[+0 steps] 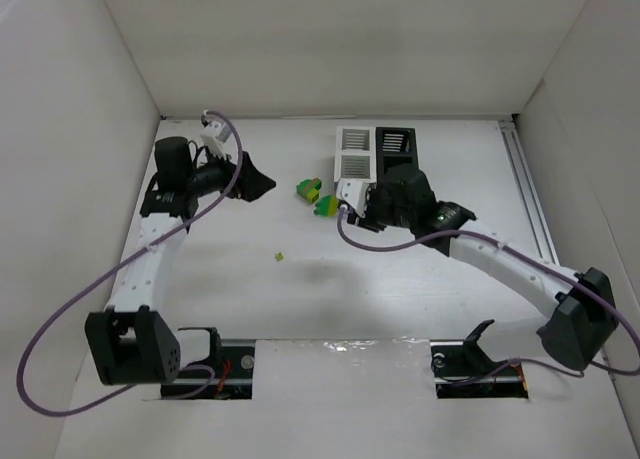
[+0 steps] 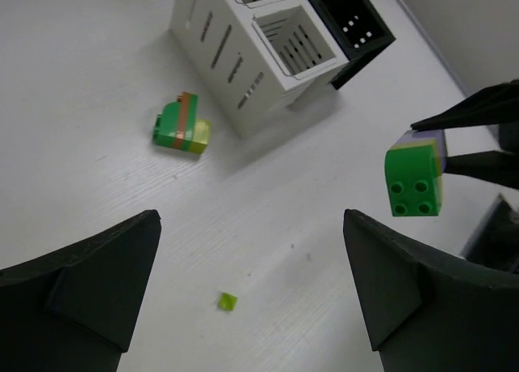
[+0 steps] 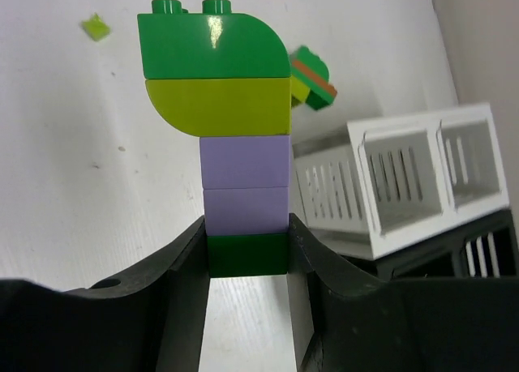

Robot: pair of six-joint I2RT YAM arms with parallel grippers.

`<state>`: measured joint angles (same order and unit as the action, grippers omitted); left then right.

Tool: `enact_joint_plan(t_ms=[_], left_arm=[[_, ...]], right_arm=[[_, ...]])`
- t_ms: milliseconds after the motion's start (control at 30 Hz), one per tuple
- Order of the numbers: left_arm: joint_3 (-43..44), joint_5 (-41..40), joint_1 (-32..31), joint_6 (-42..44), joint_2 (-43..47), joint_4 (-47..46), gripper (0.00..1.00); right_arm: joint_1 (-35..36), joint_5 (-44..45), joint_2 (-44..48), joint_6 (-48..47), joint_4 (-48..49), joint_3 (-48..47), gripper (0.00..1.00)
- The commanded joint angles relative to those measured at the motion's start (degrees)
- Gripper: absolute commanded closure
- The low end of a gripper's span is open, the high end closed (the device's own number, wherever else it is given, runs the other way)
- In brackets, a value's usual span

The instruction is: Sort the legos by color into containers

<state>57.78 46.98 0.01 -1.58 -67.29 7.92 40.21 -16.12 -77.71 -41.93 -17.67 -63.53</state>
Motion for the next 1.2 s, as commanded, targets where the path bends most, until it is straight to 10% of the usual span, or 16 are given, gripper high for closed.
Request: enact_joint_plan(t_ms=[0, 333, 833, 1167], left_arm=[[6.19, 9.09, -0.36, -7.8, -5.65, -3.53, 0.07], [21.93, 11.38, -2.82, -16.43, -16.99, -7.48, 0.01], [32.75, 19.54, -11.26, -11.07, -26.84, -0.72, 0.01], [40.05, 16.83, -16.35, 9.32, -28.95, 15.37, 0.01]], right_arm=[[-0.03, 9.59, 3.78, 7.82, 13.35, 6.55, 1.0], [-11.18, 21.39, 14.34, 23.64, 19.34, 8.68, 1.0], [-3.73, 25.35, 15.57, 11.09, 24.7, 11.83, 1.0], [-1.97, 22.81, 17.24, 6.51, 25.58, 15.45, 1.0]])
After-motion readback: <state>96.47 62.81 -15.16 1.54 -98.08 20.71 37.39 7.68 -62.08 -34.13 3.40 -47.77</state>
